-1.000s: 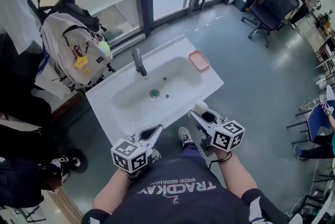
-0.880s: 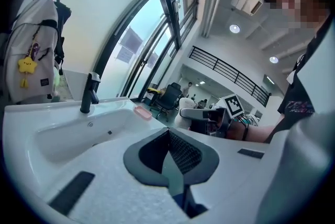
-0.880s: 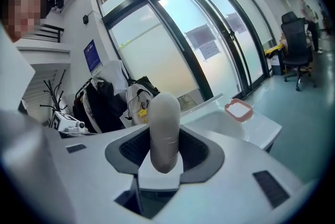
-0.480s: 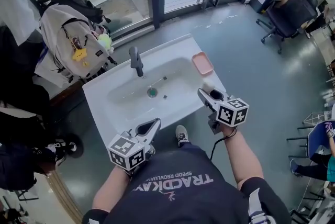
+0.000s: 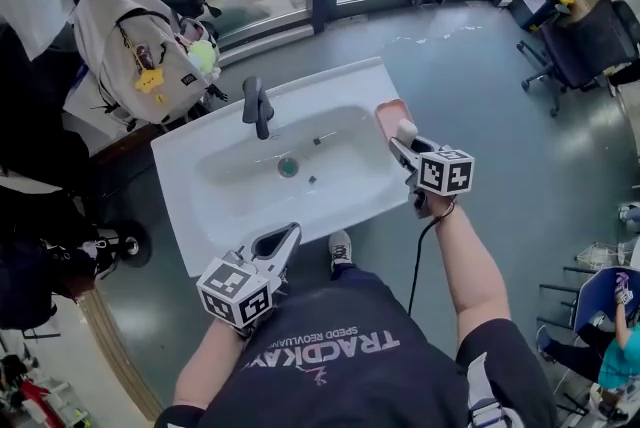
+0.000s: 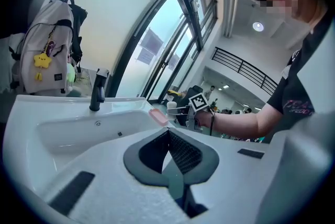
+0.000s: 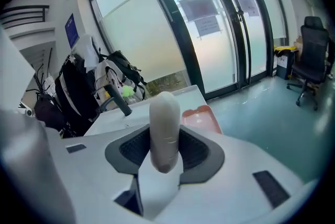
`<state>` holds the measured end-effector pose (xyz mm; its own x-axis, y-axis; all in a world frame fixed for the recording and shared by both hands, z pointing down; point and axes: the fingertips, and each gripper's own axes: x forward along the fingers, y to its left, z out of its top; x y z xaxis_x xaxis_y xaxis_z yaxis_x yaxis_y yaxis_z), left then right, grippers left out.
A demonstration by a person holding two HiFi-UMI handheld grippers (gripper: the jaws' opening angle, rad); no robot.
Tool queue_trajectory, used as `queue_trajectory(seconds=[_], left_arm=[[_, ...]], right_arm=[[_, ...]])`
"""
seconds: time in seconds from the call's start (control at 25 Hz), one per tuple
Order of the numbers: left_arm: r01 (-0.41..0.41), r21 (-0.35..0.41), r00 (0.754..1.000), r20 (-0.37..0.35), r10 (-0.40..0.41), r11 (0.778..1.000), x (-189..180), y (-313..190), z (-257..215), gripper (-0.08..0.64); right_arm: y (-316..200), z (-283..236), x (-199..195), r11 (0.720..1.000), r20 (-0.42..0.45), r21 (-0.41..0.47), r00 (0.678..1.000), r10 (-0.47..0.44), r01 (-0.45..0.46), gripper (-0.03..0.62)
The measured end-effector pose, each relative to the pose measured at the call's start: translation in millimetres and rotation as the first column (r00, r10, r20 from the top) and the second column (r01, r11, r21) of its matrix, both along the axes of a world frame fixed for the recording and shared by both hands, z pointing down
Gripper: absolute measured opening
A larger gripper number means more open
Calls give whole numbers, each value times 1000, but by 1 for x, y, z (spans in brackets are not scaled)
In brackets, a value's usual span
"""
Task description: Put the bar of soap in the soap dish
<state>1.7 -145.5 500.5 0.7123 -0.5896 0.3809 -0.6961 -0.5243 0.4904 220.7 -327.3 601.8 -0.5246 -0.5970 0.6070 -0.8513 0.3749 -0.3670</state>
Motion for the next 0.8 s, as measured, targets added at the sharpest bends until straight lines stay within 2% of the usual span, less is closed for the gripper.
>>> queue_trajectory(seconds=[0.28, 0.56, 0.8], left_arm=[[49, -23, 999, 14, -48, 999, 10, -9, 10, 9], [96, -38, 995, 21, -95, 995, 11, -12, 14, 9], [135, -51, 991, 24, -134, 989, 3, -8, 16, 9]], right_arm=[[-32, 42, 6, 989, -92, -116, 990, -107, 96, 155], [-43, 71, 8, 948, -189, -245, 949, -253, 204, 155], [-48, 79, 7, 923, -212, -313, 930, -299, 226, 155]])
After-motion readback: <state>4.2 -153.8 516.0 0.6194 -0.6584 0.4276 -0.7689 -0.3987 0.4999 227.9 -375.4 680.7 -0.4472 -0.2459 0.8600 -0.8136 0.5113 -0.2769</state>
